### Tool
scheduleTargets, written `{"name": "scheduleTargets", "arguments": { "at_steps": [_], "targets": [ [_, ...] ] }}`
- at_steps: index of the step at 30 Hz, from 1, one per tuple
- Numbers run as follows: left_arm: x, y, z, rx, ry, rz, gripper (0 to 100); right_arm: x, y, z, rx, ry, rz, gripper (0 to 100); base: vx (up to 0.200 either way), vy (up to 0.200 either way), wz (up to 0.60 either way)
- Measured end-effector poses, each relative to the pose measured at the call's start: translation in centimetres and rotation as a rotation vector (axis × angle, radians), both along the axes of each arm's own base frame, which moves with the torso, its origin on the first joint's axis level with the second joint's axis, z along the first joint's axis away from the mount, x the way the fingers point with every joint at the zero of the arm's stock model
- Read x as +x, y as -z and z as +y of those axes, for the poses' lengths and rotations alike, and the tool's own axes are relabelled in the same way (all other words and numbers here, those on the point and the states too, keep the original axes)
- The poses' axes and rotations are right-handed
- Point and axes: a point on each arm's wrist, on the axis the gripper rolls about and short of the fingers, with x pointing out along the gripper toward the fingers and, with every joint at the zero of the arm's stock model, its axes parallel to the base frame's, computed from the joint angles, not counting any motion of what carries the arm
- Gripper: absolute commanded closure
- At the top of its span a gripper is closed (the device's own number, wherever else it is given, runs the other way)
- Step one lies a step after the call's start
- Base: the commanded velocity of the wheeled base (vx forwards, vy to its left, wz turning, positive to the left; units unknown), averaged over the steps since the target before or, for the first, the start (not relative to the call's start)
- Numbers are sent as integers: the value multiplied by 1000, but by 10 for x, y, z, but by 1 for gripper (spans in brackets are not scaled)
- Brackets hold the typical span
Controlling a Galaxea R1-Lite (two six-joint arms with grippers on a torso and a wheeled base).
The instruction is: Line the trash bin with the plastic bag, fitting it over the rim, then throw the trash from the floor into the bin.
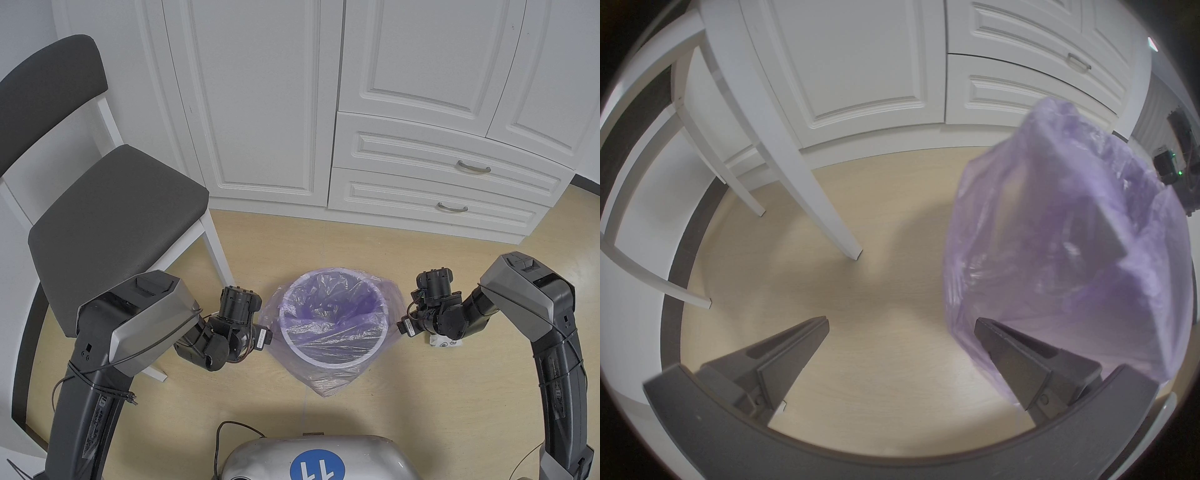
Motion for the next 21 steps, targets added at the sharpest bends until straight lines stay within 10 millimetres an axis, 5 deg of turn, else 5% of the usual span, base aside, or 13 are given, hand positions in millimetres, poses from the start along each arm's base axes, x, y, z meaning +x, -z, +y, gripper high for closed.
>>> {"name": "scheduleTargets", "arguments": {
  "at_steps": [11,21],
  "targets": [
    [20,-2,7,5,-38,-3,0,14,4,-4,19,46,-44,0,0,0,0],
    [16,-4,7,14,-47,-2,0,33,-4,10,123,82,-129,0,0,0,0]
  ]
}}
